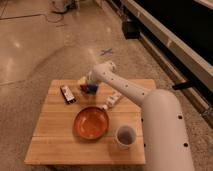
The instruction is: Place the pepper in the ceramic bowl
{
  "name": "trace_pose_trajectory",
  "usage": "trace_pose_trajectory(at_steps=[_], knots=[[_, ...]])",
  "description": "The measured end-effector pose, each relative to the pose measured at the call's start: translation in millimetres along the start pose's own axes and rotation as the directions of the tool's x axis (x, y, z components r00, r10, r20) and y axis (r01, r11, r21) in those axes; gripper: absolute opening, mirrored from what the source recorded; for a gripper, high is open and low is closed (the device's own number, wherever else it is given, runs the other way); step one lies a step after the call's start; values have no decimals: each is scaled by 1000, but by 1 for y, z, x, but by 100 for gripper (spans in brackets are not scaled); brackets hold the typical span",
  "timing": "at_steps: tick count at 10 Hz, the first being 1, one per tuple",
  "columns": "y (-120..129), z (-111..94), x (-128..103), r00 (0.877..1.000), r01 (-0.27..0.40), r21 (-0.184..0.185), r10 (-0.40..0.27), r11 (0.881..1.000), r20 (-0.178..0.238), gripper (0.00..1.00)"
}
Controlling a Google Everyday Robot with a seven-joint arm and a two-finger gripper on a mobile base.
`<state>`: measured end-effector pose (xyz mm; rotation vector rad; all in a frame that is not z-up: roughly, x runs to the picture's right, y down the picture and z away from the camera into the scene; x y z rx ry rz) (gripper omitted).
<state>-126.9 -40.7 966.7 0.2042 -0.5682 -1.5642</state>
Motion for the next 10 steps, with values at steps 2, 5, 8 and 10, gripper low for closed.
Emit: trace_pose_trajectory(at_steps=[2, 5, 8, 10], knots=[[-4, 11, -4, 1000, 15, -13, -15, 1000, 21, 80], [-3, 21, -5, 999, 25, -32, -24, 999, 37, 80], [-4, 28, -7, 998, 34, -44, -32, 998, 51, 58], [-5, 30, -8, 998, 36, -46, -34, 998, 55, 40]])
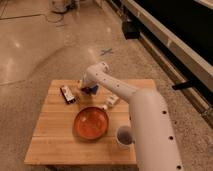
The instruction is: Place the pepper in the ceramic bowl
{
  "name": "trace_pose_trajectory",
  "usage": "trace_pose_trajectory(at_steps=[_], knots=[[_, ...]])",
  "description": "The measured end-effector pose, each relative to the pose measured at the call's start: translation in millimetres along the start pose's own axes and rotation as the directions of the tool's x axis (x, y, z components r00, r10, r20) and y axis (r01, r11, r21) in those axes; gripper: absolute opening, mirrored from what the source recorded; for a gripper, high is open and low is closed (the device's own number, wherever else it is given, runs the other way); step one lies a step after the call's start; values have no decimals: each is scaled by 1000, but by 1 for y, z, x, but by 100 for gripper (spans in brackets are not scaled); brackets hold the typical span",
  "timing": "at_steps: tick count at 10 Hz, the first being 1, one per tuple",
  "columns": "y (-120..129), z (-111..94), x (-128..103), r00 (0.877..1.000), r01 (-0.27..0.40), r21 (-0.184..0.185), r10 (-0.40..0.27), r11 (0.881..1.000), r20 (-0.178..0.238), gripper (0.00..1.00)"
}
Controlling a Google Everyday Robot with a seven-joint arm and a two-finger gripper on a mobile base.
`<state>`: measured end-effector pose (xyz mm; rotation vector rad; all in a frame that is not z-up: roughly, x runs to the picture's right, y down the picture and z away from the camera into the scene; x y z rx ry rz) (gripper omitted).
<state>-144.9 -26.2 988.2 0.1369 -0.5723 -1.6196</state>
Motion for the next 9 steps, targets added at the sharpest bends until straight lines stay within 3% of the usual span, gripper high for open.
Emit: trace_pose_trajectory(at_steps=[4, 6, 9], knots=[[-4, -13, 8, 1000, -12, 8, 12, 1000, -15, 2], [0, -25, 11, 999, -32, 15, 32, 999, -25, 0], [10, -63, 2, 996, -90, 42, 91, 995, -15, 0]])
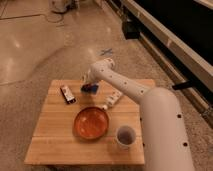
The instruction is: Place the pepper in the ceramic bowl
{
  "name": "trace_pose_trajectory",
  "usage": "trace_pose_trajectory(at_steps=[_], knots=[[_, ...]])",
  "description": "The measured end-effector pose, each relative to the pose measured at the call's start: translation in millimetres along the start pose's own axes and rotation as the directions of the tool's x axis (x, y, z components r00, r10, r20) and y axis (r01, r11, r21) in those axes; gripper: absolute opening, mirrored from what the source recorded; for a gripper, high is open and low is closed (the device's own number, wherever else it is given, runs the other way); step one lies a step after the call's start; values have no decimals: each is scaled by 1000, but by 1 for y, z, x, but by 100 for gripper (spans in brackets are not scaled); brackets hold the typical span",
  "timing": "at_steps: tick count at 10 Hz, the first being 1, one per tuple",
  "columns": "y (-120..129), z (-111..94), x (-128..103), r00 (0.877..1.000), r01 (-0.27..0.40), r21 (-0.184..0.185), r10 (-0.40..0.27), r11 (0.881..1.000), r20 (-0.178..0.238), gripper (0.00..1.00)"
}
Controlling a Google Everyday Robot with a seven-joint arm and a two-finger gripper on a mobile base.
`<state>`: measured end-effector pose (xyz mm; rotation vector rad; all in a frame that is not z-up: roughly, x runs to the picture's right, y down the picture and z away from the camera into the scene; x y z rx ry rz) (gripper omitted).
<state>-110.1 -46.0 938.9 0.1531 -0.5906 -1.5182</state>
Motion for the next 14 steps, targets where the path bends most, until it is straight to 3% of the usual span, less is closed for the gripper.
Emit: trace_pose_trajectory(at_steps=[4, 5, 9, 11, 14], knots=[[6, -63, -58, 996, -32, 45, 28, 998, 89, 0], [7, -82, -88, 991, -38, 61, 30, 997, 134, 0], [13, -106, -169, 967, -78, 89, 53, 993, 251, 2], [11, -104, -196, 953, -98, 100, 64, 990, 297, 20], [1, -98, -214, 939, -114, 122, 66, 986, 338, 49]])
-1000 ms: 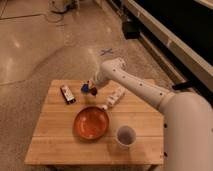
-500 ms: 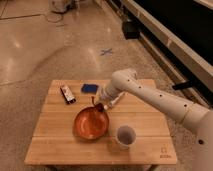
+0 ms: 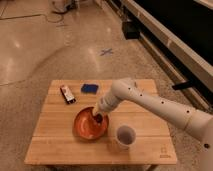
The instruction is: Place the pepper in the ceramic bowl
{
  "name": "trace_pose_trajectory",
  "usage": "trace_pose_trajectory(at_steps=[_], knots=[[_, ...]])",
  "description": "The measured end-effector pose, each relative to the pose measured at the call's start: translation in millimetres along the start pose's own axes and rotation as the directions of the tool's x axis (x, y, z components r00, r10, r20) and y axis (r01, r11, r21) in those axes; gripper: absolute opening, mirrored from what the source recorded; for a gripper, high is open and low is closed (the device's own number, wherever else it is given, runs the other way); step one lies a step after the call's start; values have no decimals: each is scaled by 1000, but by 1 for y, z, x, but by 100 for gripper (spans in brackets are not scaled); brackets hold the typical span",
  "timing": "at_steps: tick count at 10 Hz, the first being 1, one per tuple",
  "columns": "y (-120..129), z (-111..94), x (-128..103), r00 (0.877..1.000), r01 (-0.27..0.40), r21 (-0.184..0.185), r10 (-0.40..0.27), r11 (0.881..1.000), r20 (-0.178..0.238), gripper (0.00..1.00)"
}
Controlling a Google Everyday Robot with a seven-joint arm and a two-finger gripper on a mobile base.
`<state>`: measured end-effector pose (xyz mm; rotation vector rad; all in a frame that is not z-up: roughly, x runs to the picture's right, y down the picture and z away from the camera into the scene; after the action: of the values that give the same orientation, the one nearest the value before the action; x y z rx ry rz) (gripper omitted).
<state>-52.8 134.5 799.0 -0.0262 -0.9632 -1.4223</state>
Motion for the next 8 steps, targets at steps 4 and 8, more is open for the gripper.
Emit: trace_pose_trajectory(at_steps=[4, 8], knots=[[-8, 5, -3, 1000, 3, 28, -3, 1000, 23, 80], [2, 1, 10, 999, -10, 14, 10, 1000, 35, 80]])
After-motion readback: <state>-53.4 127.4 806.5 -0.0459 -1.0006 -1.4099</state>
